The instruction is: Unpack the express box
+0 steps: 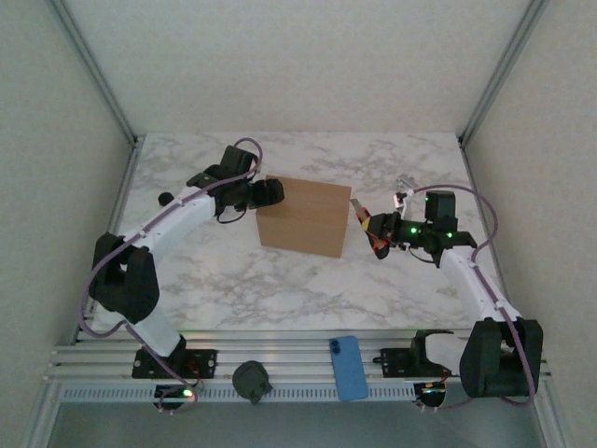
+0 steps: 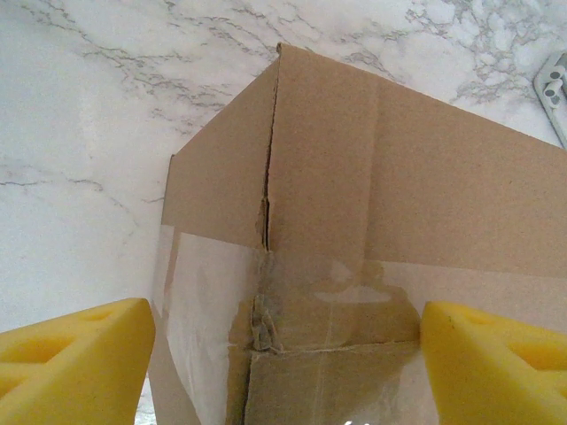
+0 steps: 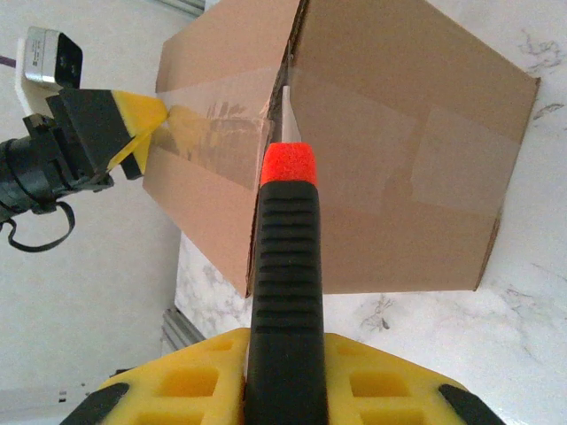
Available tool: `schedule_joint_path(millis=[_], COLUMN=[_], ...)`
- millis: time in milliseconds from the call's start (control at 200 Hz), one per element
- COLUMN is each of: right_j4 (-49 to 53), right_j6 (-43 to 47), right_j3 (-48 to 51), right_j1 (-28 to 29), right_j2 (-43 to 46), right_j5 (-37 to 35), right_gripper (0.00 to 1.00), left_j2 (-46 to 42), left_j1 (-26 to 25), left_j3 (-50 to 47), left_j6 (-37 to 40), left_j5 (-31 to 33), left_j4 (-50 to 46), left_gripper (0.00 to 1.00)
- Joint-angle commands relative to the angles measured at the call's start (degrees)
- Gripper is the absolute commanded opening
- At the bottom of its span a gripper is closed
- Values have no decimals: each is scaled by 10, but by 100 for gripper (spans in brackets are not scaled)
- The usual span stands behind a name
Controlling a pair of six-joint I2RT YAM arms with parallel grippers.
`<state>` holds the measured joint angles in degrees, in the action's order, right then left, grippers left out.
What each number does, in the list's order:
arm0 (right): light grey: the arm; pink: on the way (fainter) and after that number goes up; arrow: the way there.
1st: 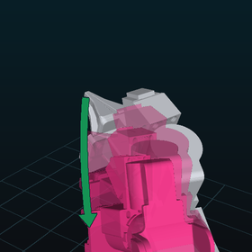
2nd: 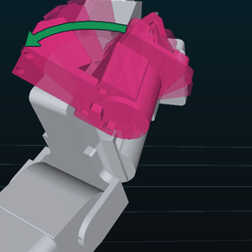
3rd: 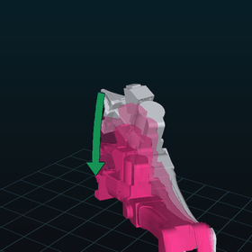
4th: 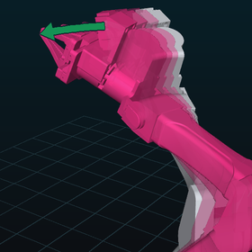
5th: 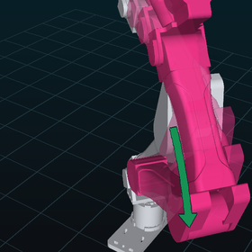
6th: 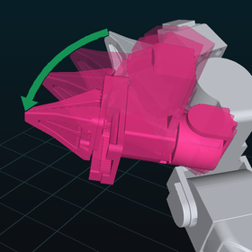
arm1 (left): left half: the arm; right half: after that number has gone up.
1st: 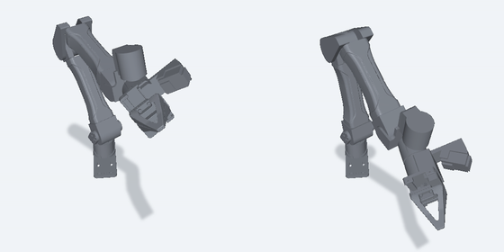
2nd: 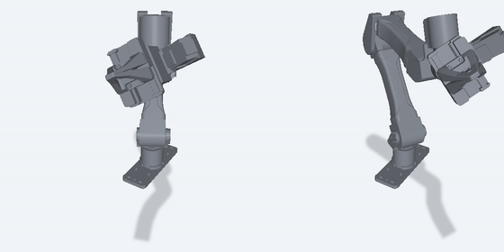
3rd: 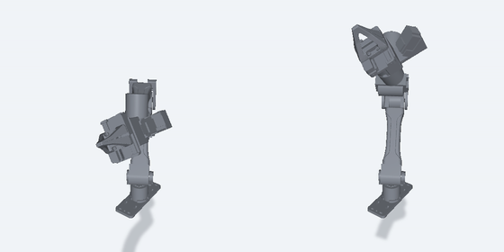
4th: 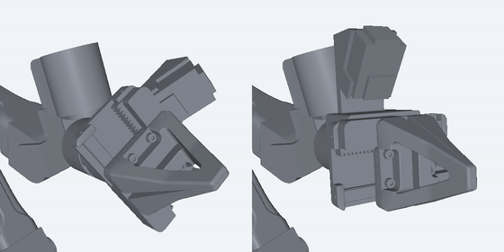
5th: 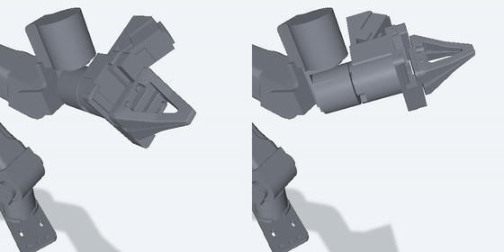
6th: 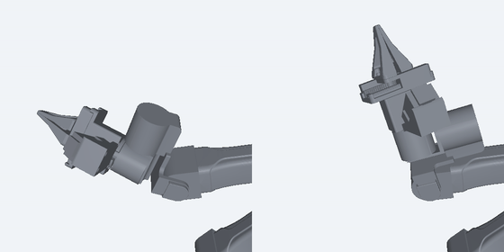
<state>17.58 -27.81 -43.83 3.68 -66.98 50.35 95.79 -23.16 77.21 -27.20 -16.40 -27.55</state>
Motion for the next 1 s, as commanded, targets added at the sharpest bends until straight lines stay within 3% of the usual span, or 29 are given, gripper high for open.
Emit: schedule_joint_path(millis=[0, 996], right_j4=[1, 22], right_j6=[7, -1], right_j3=[-10, 22], right_j1=[9, 24], right_j2=[-9, 29], right_j5=[-3, 24], right_gripper=[0, 0], left_j2=[14, 6], left_j1=[0, 0], left_j3=[-2, -67], left_j6=[0, -41], left_j5=[36, 27], left_j4=[-36, 17], left_gripper=[77, 71])
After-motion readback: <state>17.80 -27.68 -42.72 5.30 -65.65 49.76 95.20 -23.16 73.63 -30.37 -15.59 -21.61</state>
